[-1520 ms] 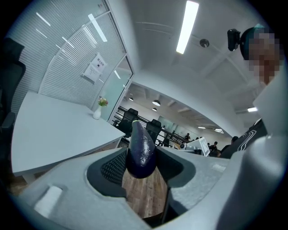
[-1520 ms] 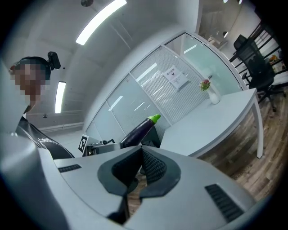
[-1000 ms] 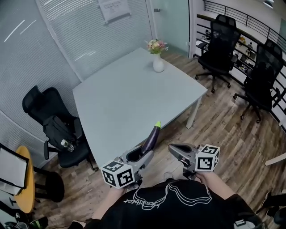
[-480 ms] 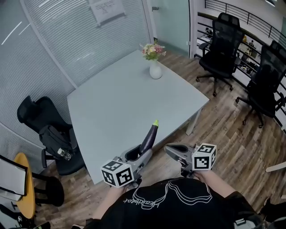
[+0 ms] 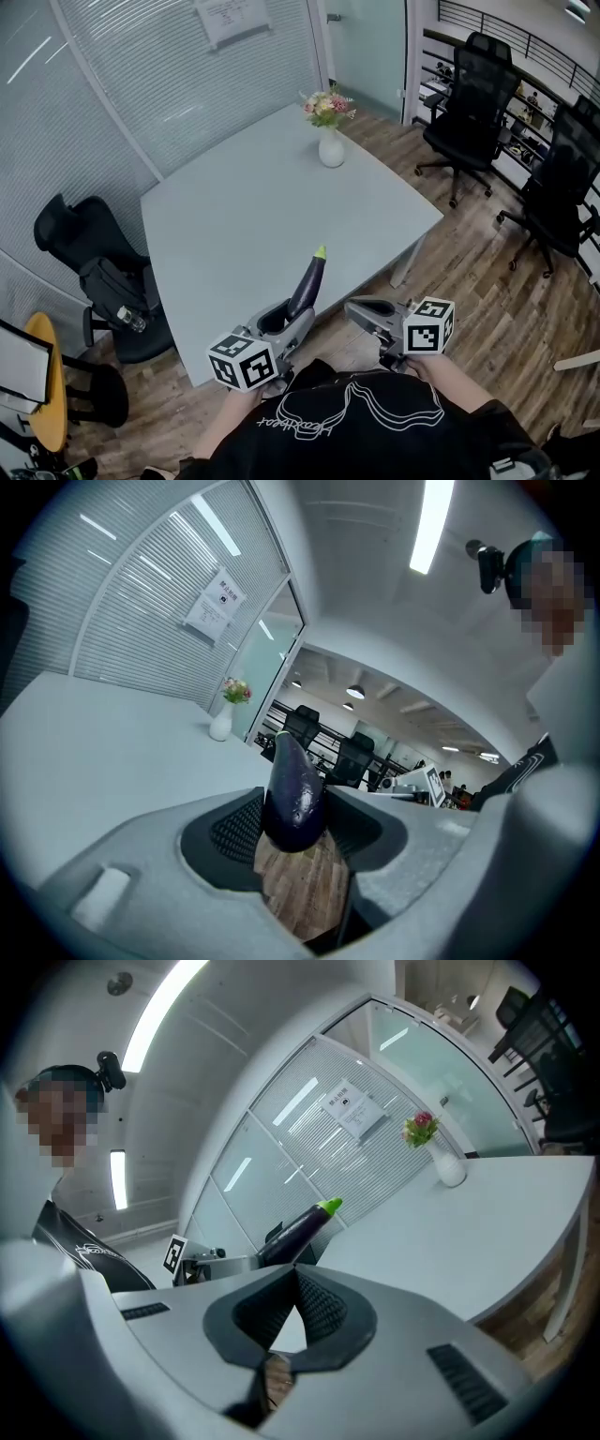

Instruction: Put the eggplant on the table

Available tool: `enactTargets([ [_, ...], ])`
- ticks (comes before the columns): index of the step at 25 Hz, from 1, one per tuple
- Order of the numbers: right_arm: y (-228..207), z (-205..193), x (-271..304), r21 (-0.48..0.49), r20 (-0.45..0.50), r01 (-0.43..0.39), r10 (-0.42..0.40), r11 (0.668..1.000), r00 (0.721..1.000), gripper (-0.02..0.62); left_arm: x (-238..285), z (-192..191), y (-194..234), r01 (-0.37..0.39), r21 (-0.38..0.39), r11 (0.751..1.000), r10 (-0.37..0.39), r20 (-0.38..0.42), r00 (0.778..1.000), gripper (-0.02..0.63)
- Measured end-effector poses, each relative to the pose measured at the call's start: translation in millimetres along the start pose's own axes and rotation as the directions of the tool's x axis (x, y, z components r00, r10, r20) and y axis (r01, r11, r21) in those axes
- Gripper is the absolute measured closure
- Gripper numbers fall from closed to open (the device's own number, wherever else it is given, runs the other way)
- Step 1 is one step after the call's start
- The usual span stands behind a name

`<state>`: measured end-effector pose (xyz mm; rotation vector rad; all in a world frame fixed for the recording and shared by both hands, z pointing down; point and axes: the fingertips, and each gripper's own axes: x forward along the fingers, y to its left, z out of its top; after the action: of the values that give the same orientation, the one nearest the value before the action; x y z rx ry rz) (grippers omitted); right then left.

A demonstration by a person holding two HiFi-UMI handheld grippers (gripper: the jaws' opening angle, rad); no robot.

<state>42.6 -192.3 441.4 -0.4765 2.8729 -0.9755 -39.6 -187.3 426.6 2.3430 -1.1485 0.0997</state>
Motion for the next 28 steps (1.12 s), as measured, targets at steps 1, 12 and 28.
enactTargets([
  [1,-2.7,-0.5,1.3,0.005,-0.003,0.005,-0.005,1.000,1.000,0.589,1.0,-0.2,2.9,-0.001,-0.004,1.000,0.001,-0.001,1.000,0.396],
  [12,-37.1,6.3,18.2,0.046,0.000,0.061,-0.061,0.997,0.998,0.589,26.1,0.3,53.2,-0.009,-0.035,0.999,0.008,-0.049,0.999,0.396],
  [28,-95.5,16.6,57.6,0.116,-0.002,0.136,-0.137,0.984,0.991,0.589,84.2,-1.9,151.4,-0.046,-0.017,0.999,0.043,-0.158,0.987,0.396],
])
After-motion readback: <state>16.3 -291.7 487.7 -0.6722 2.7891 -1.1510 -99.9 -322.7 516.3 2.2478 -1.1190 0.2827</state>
